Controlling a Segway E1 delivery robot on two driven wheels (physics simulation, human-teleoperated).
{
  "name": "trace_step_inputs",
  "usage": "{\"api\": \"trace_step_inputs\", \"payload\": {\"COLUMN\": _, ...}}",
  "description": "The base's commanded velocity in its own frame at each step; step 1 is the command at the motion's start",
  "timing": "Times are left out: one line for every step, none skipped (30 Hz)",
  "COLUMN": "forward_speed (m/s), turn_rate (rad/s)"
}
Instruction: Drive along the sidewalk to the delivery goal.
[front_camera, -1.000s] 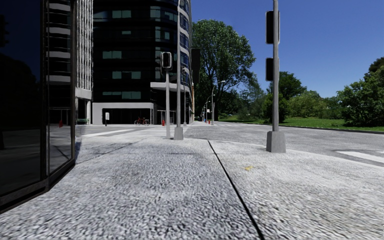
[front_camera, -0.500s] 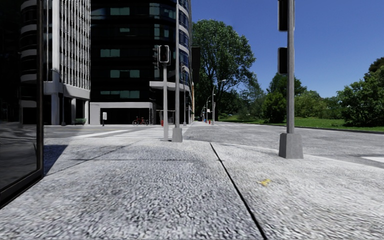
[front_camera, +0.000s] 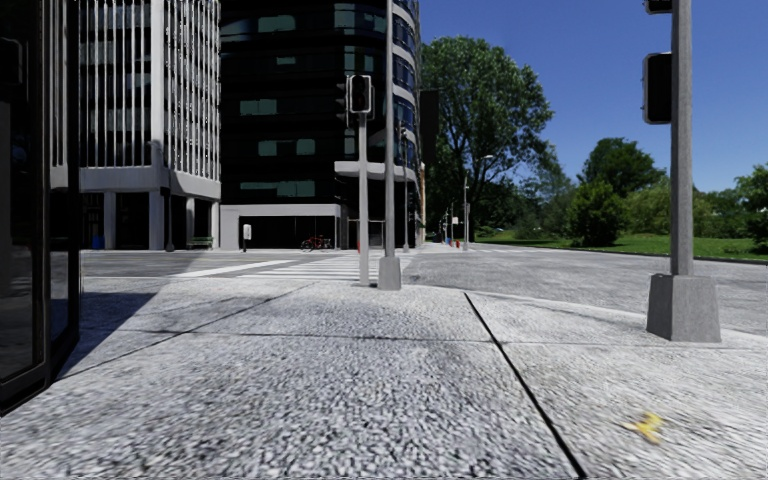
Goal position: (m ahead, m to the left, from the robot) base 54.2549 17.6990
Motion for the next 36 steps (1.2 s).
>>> {"api": "trace_step_inputs", "payload": {"forward_speed": 1.43, "turn_rate": 0.00}}
{"api": "trace_step_inputs", "payload": {"forward_speed": 1.43, "turn_rate": 0.00}}
{"api": "trace_step_inputs", "payload": {"forward_speed": 1.43, "turn_rate": 0.00}}
{"api": "trace_step_inputs", "payload": {"forward_speed": 1.43, "turn_rate": 0.00}}
{"api": "trace_step_inputs", "payload": {"forward_speed": 1.43, "turn_rate": 0.00}}
{"api": "trace_step_inputs", "payload": {"forward_speed": 1.43, "turn_rate": 0.00}}
{"api": "trace_step_inputs", "payload": {"forward_speed": 1.43, "turn_rate": 0.00}}
{"api": "trace_step_inputs", "payload": {"forward_speed": 1.43, "turn_rate": 0.00}}
{"api": "trace_step_inputs", "payload": {"forward_speed": 1.43, "turn_rate": 0.00}}
{"api": "trace_step_inputs", "payload": {"forward_speed": 1.43, "turn_rate": 0.00}}
{"api": "trace_step_inputs", "payload": {"forward_speed": 1.43, "turn_rate": 0.00}}
{"api": "trace_step_inputs", "payload": {"forward_speed": 1.43, "turn_rate": 0.03}}
{"api": "trace_step_inputs", "payload": {"forward_speed": 1.43, "turn_rate": 0.25}}
{"api": "trace_step_inputs", "payload": {"forward_speed": 1.43, "turn_rate": 0.44}}
{"api": "trace_step_inputs", "payload": {"forward_speed": 1.43, "turn_rate": 0.52}}
{"api": "trace_step_inputs", "payload": {"forward_speed": 1.43, "turn_rate": 0.60}}
{"api": "trace_step_inputs", "payload": {"forward_speed": 1.43, "turn_rate": 0.60}}
{"api": "trace_step_inputs", "payload": {"forward_speed": 1.43, "turn_rate": 0.61}}
{"api": "trace_step_inputs", "payload": {"forward_speed": 1.43, "turn_rate": 0.62}}
{"api": "trace_step_inputs", "payload": {"forward_speed": 1.43, "turn_rate": 0.62}}
{"api": "trace_step_inputs", "payload": {"forward_speed": 1.43, "turn_rate": 0.62}}
{"api": "trace_step_inputs", "payload": {"forward_speed": 1.43, "turn_rate": 0.62}}
{"api": "trace_step_inputs", "payload": {"forward_speed": 1.43, "turn_rate": 0.20}}
{"api": "trace_step_inputs", "payload": {"forward_speed": 1.43, "turn_rate": 0.05}}
{"api": "trace_step_inputs", "payload": {"forward_speed": 1.43, "turn_rate": 0.00}}
{"api": "trace_step_inputs", "payload": {"forward_speed": 1.43, "turn_rate": 0.00}}
{"api": "trace_step_inputs", "payload": {"forward_speed": 1.43, "turn_rate": 0.00}}
{"api": "trace_step_inputs", "payload": {"forward_speed": 1.43, "turn_rate": 0.00}}
{"api": "trace_step_inputs", "payload": {"forward_speed": 1.43, "turn_rate": 0.00}}
{"api": "trace_step_inputs", "payload": {"forward_speed": 1.43, "turn_rate": 0.00}}
{"api": "trace_step_inputs", "payload": {"forward_speed": 1.43, "turn_rate": 0.00}}
{"api": "trace_step_inputs", "payload": {"forward_speed": 1.43, "turn_rate": 0.00}}
{"api": "trace_step_inputs", "payload": {"forward_speed": 1.43, "turn_rate": 0.00}}
{"api": "trace_step_inputs", "payload": {"forward_speed": 1.43, "turn_rate": 0.03}}
{"api": "trace_step_inputs", "payload": {"forward_speed": 1.43, "turn_rate": 0.19}}
{"api": "trace_step_inputs", "payload": {"forward_speed": 1.43, "turn_rate": 0.69}}
